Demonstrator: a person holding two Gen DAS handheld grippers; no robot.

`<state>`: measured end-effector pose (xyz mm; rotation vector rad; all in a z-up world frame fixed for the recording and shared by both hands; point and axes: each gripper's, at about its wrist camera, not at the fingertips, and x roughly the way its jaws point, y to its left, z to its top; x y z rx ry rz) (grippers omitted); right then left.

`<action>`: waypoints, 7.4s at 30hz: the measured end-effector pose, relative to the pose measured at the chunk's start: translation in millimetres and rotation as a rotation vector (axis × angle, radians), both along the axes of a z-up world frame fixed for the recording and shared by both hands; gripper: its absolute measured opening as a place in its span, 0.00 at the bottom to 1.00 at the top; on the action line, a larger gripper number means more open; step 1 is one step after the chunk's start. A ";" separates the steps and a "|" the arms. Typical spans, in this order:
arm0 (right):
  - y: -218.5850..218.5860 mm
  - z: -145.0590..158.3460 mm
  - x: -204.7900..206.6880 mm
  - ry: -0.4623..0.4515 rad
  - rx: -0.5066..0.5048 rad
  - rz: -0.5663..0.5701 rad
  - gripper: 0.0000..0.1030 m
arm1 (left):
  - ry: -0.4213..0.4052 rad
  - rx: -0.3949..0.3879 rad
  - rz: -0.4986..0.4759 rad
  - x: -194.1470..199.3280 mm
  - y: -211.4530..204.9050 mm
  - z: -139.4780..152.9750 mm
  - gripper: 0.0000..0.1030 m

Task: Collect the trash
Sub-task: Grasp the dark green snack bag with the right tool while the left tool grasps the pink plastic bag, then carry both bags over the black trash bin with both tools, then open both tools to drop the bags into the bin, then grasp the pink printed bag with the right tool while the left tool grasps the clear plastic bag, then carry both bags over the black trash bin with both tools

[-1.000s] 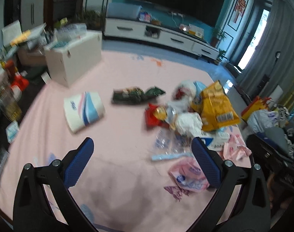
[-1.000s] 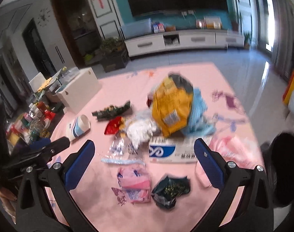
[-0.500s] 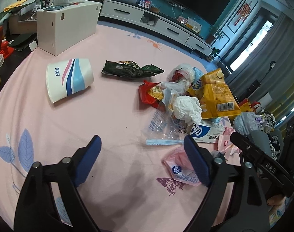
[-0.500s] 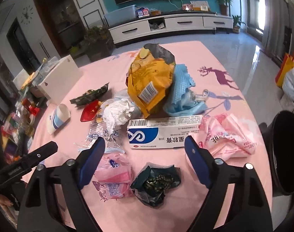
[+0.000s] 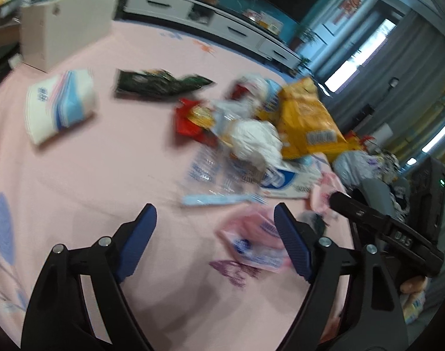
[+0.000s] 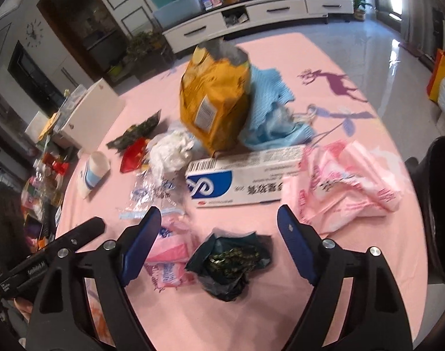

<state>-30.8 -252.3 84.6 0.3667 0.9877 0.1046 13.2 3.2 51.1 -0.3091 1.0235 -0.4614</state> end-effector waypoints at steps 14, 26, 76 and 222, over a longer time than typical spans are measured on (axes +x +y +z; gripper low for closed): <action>-7.7 -35.5 -12.3 0.108 0.070 -0.032 0.65 | 0.115 -0.052 -0.165 -2.8 -61.3 -39.8 0.80; -10.1 -23.2 -17.1 0.064 0.136 -0.011 0.28 | 0.101 -0.145 -0.154 -8.1 -57.8 -27.0 0.55; -189.7 78.7 -130.7 -0.253 -0.147 -0.637 0.27 | -0.254 -0.041 -0.247 -60.5 -206.9 63.5 0.56; -9.1 22.3 -4.5 -0.079 -0.303 -0.185 0.56 | -0.271 0.263 0.148 -42.5 -12.2 63.7 0.13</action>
